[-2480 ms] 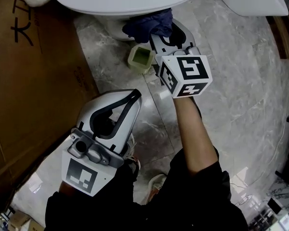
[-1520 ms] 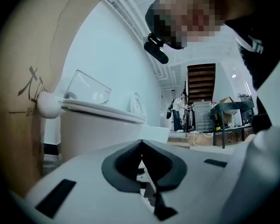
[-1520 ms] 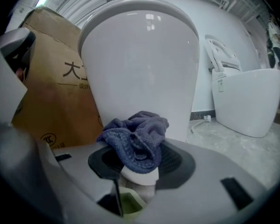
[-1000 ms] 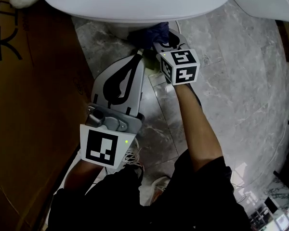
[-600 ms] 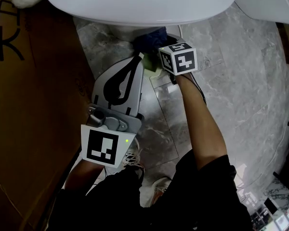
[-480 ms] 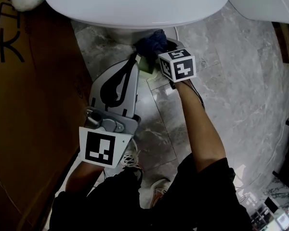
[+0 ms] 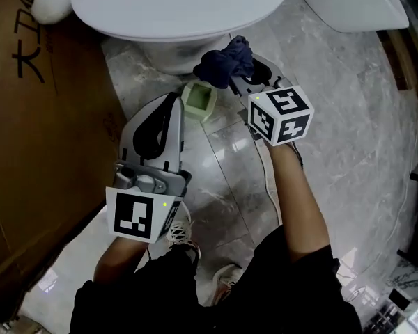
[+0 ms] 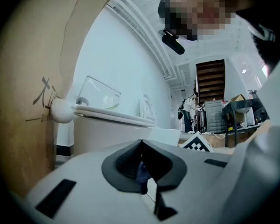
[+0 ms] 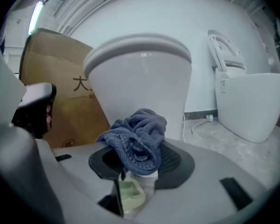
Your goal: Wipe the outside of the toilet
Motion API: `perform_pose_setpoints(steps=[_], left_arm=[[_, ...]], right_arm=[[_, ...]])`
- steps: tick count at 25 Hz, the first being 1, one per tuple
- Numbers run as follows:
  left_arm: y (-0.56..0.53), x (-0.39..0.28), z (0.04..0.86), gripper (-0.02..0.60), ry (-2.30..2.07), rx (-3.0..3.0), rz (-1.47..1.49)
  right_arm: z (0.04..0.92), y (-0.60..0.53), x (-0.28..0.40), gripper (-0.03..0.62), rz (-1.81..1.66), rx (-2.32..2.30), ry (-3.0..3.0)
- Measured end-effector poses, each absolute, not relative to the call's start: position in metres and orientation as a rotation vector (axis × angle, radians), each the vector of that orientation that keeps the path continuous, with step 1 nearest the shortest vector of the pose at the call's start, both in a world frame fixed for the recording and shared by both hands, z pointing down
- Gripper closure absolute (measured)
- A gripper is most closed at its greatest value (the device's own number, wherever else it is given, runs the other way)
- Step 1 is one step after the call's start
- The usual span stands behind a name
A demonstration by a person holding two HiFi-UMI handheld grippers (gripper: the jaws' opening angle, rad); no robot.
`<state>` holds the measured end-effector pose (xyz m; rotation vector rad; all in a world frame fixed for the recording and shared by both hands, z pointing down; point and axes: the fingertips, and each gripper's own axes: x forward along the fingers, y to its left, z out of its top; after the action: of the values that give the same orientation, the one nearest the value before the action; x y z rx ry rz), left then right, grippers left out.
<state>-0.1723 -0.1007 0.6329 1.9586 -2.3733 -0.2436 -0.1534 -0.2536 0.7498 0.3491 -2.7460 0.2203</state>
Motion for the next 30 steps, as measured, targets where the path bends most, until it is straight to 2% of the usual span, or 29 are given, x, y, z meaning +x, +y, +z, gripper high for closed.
perform_pose_setpoints(steps=[6, 10, 30], left_arm=[[-0.097, -0.159, 0.617, 0.572, -2.39, 1.984, -0.237], [-0.094, -0.153, 0.613, 0.572, -2.385, 1.994, -0.254], [-0.099, -0.155, 0.625, 0.572, -2.362, 2.01, -0.198]], right_arm=[[0.66, -0.259, -0.137, 0.437, 0.133, 0.364, -2.884], [0.633, -0.262, -0.134, 0.438, 0.082, 0.397, -2.94], [0.659, -0.269, -0.161, 0.437, 0.026, 0.352, -2.904]])
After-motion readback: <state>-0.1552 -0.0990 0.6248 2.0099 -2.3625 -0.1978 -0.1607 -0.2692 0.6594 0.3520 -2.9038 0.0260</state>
